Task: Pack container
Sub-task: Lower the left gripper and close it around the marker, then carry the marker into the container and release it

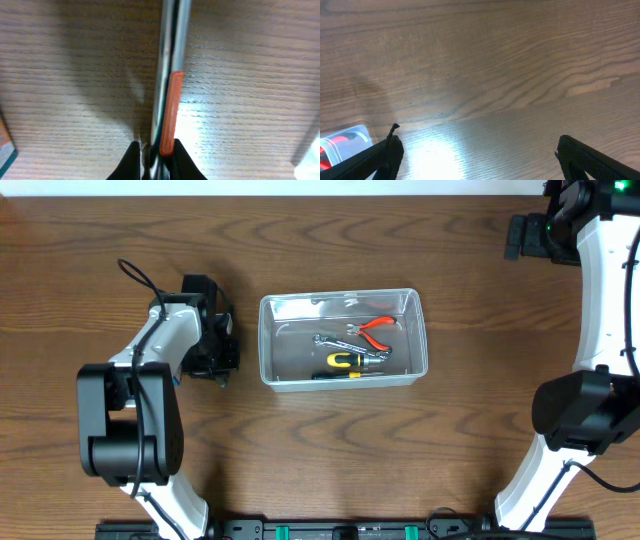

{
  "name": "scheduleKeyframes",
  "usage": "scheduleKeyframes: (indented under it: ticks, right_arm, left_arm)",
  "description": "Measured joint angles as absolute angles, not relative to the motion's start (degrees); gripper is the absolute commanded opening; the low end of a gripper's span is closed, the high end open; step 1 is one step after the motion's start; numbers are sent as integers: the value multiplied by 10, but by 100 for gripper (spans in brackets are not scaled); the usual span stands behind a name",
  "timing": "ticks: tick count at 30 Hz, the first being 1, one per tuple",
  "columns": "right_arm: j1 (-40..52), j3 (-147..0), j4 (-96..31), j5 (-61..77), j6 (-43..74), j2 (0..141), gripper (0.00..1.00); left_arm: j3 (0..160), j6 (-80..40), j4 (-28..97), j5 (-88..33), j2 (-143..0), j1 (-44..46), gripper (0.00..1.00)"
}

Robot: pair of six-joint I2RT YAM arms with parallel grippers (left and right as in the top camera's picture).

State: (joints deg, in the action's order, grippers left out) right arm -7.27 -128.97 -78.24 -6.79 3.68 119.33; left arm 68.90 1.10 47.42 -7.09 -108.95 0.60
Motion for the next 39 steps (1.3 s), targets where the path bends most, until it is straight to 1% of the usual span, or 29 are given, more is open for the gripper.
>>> scheduleKeyframes:
  ticks: [3, 4, 13, 27, 39]
  right_arm:
    - [-73, -1290, -782, -68, 37, 1193, 99]
    - [-73, -1290, -782, -68, 37, 1193, 99]
    - [-73, -1290, -782, -68, 37, 1193, 99]
    - [-73, -1290, -782, -68, 37, 1193, 99]
    - [-73, -1290, -782, -68, 37, 1193, 99]
  left_arm:
    - [689, 11, 474, -71, -1070, 6, 8]
    - [689, 11, 474, -71, -1062, 6, 6]
    - [689, 11, 473, -65, -990, 6, 6]
    - [689, 11, 475, -60, -969, 6, 6]
    - [724, 11, 475, -67, -852, 6, 6]
